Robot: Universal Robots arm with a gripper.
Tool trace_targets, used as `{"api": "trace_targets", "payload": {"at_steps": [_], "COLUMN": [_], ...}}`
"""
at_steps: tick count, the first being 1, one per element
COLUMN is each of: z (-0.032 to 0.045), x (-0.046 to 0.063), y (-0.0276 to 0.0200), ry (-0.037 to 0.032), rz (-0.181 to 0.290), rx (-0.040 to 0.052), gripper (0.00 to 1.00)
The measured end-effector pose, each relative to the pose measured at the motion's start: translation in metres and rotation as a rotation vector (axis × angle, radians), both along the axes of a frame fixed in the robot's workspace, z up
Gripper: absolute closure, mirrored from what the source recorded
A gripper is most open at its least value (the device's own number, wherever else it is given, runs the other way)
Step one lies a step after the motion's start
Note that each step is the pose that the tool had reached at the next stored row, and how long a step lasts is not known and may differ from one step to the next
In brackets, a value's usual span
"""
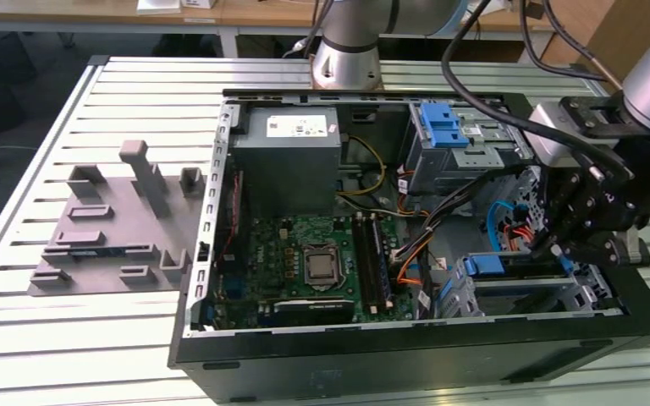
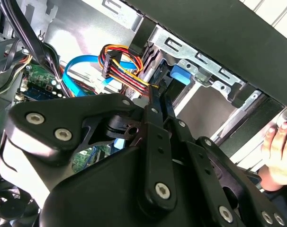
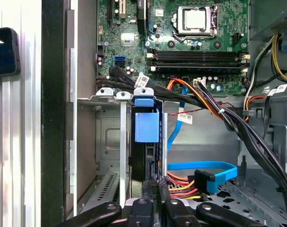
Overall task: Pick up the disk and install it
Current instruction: 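Insert the first disk wire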
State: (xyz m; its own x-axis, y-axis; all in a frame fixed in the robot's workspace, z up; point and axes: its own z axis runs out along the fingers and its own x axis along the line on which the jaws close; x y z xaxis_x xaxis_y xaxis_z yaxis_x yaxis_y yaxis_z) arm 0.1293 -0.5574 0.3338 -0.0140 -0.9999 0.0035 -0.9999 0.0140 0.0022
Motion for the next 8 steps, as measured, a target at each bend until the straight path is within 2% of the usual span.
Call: {"api": "trace_targets", "payload": {"at_steps": [8], "z": [-0.0018], "x": [0.0000], "y": [-0.0001], "ry": [0.0000], "rz": [0.000], "rx": [-0.0001], "gripper": [0.84]}}
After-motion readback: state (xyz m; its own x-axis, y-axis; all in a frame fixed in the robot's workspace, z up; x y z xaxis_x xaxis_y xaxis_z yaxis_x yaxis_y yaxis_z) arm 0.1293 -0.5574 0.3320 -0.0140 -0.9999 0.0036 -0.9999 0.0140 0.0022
